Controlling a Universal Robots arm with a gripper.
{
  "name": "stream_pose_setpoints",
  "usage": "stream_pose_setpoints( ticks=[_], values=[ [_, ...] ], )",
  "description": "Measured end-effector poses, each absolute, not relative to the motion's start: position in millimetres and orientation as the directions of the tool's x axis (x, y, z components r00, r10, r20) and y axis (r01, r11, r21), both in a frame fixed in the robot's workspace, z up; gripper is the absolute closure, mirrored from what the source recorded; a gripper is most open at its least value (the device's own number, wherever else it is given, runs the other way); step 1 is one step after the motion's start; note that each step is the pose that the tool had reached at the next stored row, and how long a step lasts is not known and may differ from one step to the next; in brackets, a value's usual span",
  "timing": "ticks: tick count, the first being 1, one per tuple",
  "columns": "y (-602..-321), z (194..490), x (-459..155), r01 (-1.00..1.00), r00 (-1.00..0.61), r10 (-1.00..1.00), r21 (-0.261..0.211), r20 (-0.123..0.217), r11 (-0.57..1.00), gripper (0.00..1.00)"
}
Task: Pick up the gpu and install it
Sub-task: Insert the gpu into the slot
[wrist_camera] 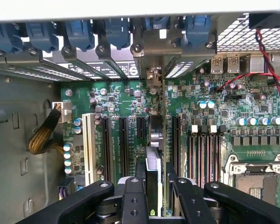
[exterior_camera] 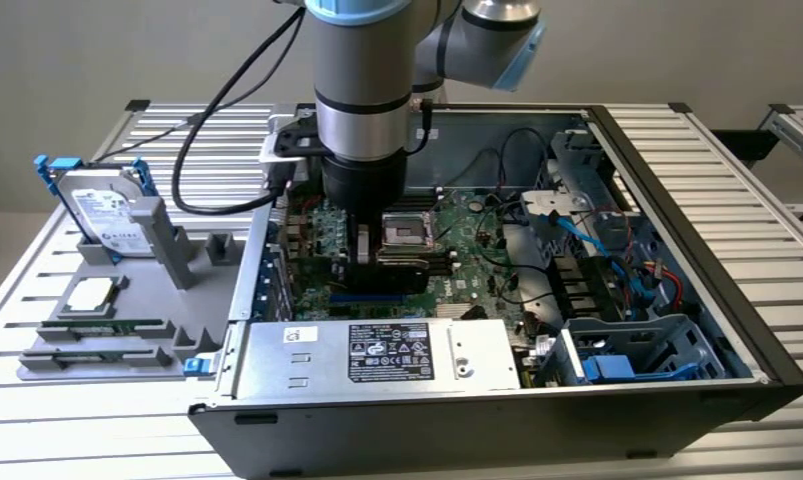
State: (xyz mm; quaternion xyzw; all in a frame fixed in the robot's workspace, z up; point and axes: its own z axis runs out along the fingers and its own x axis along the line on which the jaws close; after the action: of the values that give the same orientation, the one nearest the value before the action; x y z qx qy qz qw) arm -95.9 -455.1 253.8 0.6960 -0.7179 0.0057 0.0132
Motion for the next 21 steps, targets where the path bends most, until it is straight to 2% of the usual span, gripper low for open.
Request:
stream_pose_setpoints(
  ticks=[21],
  values=[
    [-453.8,250.0,-96.0,-1.0,-0.028,-0.999,0.01,0.024,0.028,0.73]
  ],
)
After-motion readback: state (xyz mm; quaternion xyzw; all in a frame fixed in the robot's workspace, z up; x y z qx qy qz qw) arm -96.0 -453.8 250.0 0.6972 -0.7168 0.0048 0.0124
